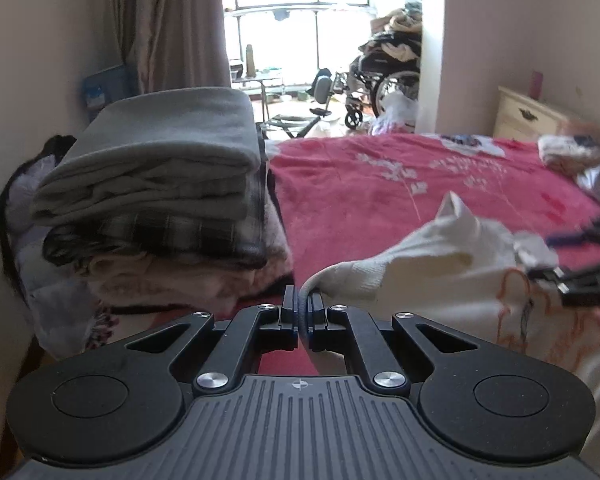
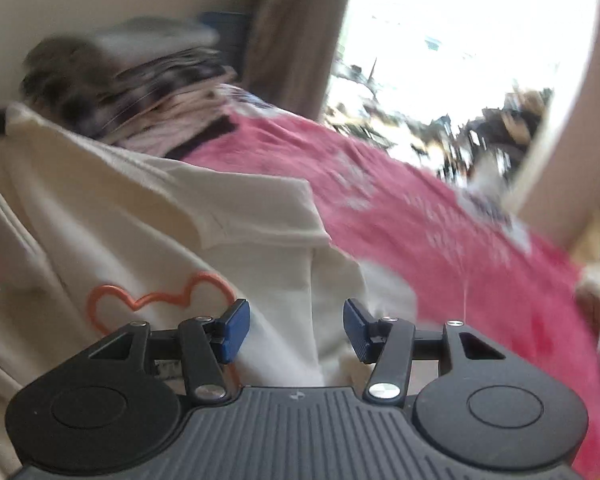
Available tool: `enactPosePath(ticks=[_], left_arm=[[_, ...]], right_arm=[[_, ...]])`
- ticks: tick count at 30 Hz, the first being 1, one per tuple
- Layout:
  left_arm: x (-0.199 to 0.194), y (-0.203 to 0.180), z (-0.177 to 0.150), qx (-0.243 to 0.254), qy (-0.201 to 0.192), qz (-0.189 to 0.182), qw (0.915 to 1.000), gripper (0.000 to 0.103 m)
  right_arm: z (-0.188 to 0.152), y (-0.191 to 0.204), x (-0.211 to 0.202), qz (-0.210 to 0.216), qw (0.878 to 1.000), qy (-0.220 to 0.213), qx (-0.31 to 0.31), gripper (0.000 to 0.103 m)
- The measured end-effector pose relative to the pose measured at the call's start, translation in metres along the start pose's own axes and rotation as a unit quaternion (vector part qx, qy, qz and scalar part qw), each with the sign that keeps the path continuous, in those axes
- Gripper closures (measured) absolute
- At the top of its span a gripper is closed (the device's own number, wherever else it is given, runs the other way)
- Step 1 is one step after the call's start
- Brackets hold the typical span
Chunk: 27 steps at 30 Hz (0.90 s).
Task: Fold clothes
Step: 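Lift the sweatshirt high with both grippers holding its hem edges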
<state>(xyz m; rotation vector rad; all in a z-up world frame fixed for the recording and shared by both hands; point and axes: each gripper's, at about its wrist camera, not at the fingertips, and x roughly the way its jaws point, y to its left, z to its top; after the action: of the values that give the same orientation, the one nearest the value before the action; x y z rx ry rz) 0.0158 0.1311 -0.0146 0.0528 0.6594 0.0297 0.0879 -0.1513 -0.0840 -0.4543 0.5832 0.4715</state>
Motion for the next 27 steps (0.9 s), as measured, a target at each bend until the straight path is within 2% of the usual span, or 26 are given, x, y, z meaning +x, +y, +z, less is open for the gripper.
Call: enactPosePath(ticks=[4,7,10,13,14,17,20,21,22,24,25,26,27], left_arm=[[-0.005,0.001,-0.013,0.011,0.011,-0.002,0.9999,0.099],[-0.006,0.004,-0.018,0.01,0.011,-0.006,0.9999,0.099],[-0.005,0.006,-0.021,0.01,0.017,-0.008,0.9998,0.099],[-0.003,0.008,-0.026,0.01,0.026,-0.008,0.9996,0.099],[-0.002,0.009,-0.027,0.009,0.03,-0.007,0.9995,0.099],[0.0,0.01,-0.03,0.005,0.037,-0.007,0.9993,0.099],[0.002,0.011,-0.034,0.003,0.041,-0.006,0.9991,0.099],[0.002,0.012,-0.035,0.002,0.042,-0.005,0.9991,0.099],[0.003,0.013,-0.037,0.0,0.043,-0.003,0.9991,0.099],[0.003,0.013,-0.039,-0.005,0.042,-0.002,0.9991,0.099],[0.004,0.014,-0.04,-0.007,0.041,-0.002,0.9991,0.099],[0.003,0.013,-0.04,-0.008,0.039,0.0,0.9992,0.099],[0.002,0.012,-0.04,-0.007,0.035,0.0,0.9994,0.099]], right_arm=[[0.01,0.015,0.02,-0.014,0.993,-0.014,-0.118,0.048],[0.019,0.022,0.041,0.013,0.977,-0.013,-0.213,0.042],[0.026,0.03,0.06,0.042,0.951,-0.009,-0.307,0.033],[0.031,0.04,0.072,0.038,0.917,-0.026,-0.396,0.019],[0.035,0.04,0.075,0.036,0.912,-0.035,-0.407,0.014],[0.045,0.044,0.087,0.05,0.9,-0.04,-0.432,0.012],[0.05,0.051,0.101,0.073,0.887,-0.029,-0.455,0.012],[0.049,0.052,0.104,0.076,0.887,-0.028,-0.455,0.013],[0.05,0.054,0.106,0.079,0.89,-0.028,-0.449,0.016],[0.057,0.053,0.11,0.093,0.906,-0.012,-0.413,0.053],[0.059,0.053,0.109,0.091,0.914,-0.006,-0.394,0.061],[0.06,0.052,0.109,0.088,0.923,-0.001,-0.375,0.082],[0.061,0.052,0.107,0.073,0.93,-0.004,-0.36,0.093]])
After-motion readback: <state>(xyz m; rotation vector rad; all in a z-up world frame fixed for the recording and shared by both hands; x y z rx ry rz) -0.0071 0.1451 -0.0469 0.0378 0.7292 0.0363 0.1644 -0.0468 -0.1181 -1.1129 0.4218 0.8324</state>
